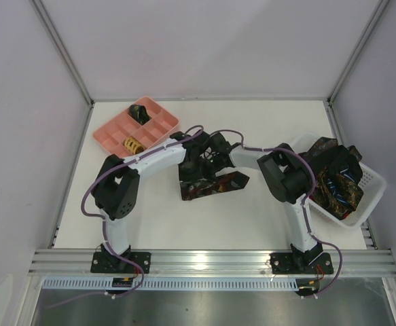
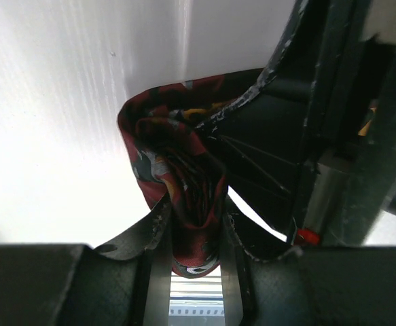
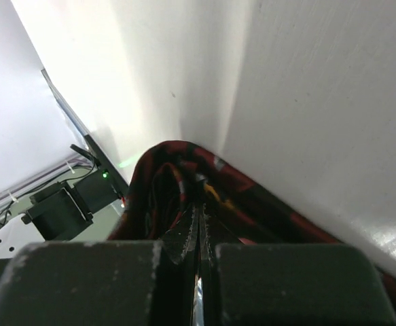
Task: Roll the ties
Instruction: Roll the tie
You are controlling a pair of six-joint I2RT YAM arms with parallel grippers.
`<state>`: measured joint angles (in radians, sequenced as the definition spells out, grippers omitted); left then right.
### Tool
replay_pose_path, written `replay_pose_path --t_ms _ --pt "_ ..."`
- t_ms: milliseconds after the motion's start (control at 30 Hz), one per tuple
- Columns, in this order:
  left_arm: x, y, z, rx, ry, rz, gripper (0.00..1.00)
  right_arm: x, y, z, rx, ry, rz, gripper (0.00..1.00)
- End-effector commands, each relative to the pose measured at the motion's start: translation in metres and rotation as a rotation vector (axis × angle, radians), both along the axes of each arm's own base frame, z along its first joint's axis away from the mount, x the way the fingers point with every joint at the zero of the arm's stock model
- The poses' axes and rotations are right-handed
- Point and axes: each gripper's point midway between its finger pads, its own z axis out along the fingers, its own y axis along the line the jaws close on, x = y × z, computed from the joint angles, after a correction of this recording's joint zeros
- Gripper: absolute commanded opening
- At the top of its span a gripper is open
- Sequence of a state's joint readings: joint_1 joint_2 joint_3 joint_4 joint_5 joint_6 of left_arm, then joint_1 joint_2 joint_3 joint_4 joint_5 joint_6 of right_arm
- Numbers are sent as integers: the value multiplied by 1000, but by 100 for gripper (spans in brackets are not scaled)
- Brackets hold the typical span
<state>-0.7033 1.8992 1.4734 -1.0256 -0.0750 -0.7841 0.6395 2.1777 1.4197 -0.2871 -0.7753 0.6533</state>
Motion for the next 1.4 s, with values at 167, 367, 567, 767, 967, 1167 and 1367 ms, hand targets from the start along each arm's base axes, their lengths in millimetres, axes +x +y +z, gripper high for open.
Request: replay_pose_path --t_ms 167,367,567,767,967,1167,1367 --pt "1 -2 -15 51 -10 -24 1 25 -40 29 -62 -105 -72 1" --pt "3 1 -22 93 -4 -24 5 22 -78 28 -134 -119 -115 1" --pt "11 -4 -24 98 -13 -35 27 9 -86 4 -146 -60 -135 0" --pt "18 -13 -4 23 -80 -40 64 9 -87 -6 -145 -49 -147 0" --pt "24 -23 31 -72 -158 -54 83 17 -90 -14 -141 -34 -155 0" --pt "22 -45 78 -259 -235 -118 88 31 -93 -9 -129 -44 -152 0" --pt "27 -43 120 -486 -338 -220 85 42 -95 -9 -133 -74 -107 1"
